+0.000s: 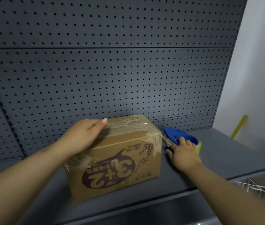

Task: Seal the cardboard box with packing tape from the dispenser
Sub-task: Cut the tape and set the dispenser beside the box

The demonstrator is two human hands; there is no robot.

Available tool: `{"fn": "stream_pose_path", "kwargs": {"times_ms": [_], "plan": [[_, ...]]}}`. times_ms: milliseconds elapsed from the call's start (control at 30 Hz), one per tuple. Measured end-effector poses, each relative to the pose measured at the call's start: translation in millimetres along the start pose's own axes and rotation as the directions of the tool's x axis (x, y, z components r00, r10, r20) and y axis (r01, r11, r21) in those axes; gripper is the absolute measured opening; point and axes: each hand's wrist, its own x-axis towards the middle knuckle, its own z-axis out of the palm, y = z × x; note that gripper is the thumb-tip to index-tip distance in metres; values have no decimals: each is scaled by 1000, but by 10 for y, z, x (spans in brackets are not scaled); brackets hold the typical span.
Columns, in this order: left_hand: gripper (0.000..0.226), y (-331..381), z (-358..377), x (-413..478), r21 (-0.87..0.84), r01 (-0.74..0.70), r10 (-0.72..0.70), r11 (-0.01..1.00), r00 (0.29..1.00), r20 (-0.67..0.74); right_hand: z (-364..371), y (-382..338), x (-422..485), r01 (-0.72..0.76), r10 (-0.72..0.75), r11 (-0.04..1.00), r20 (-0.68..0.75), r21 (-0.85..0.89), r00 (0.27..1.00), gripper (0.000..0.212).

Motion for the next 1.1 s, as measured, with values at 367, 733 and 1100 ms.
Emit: {"fn": "stream_pose_path", "kwargs": {"times_ms": [367,733,1100], "plan": [[39,-383,198,-626,-704,85,-432,705,839,-331,-812,-458,-172,-43,83,-120,53,992,995,53],[49,-198,744,-485,-579,143,-564,803,496,-660,-677,-1049,-261,-23,547,113,-43,993,836,53],[72,-238,396,-536,-938,-92,-653,334,695,-301,-846,-639,-140,-310,70,-231,334,922,940,70]]}}
